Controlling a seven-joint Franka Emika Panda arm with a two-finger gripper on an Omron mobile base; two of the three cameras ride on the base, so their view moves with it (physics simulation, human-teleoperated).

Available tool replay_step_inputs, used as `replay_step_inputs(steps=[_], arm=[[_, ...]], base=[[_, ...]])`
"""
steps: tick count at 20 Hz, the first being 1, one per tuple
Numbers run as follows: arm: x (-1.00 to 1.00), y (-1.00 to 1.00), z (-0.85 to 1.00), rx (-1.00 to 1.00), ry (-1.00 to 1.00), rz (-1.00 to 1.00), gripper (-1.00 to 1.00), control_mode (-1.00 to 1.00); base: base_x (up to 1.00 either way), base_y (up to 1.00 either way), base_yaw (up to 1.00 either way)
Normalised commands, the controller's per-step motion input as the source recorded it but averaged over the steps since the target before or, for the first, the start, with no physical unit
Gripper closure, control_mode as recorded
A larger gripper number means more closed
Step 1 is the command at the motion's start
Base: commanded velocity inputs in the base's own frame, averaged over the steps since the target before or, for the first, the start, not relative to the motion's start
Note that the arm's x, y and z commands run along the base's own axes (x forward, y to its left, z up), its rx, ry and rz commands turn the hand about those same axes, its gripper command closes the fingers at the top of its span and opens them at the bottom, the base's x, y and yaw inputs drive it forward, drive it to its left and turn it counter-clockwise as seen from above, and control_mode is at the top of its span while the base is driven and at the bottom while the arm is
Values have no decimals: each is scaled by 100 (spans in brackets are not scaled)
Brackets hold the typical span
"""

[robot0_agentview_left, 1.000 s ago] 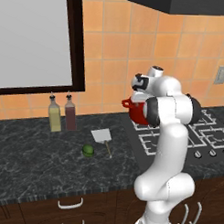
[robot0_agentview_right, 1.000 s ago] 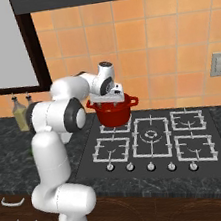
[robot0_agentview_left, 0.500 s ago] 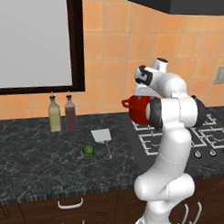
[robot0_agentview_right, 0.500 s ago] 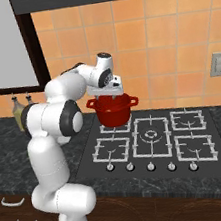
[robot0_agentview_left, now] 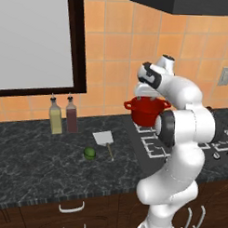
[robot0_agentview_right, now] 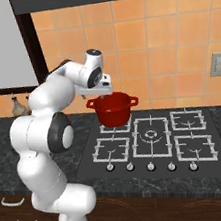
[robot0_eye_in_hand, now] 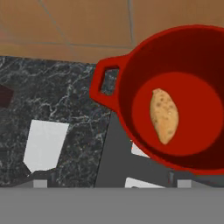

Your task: Put the potato and avocado in the pot. Retrieve the spatula and lightly stir the vegetables in the pot.

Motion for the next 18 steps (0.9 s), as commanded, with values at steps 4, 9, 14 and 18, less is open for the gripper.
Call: replay_step_inputs(steps=[4,9,14,18], arm=[[-100,39,11,4,-21,1,-100,-100],[-100,41,0,1,-16,0,-100,-100],[-85,86,0,-1,14,4,-100,-100],[-35,100,-24,-5,18,22,-100,-100]], base=[[0,0,0],[0,0,0],[0,0,0],[0,0,0]])
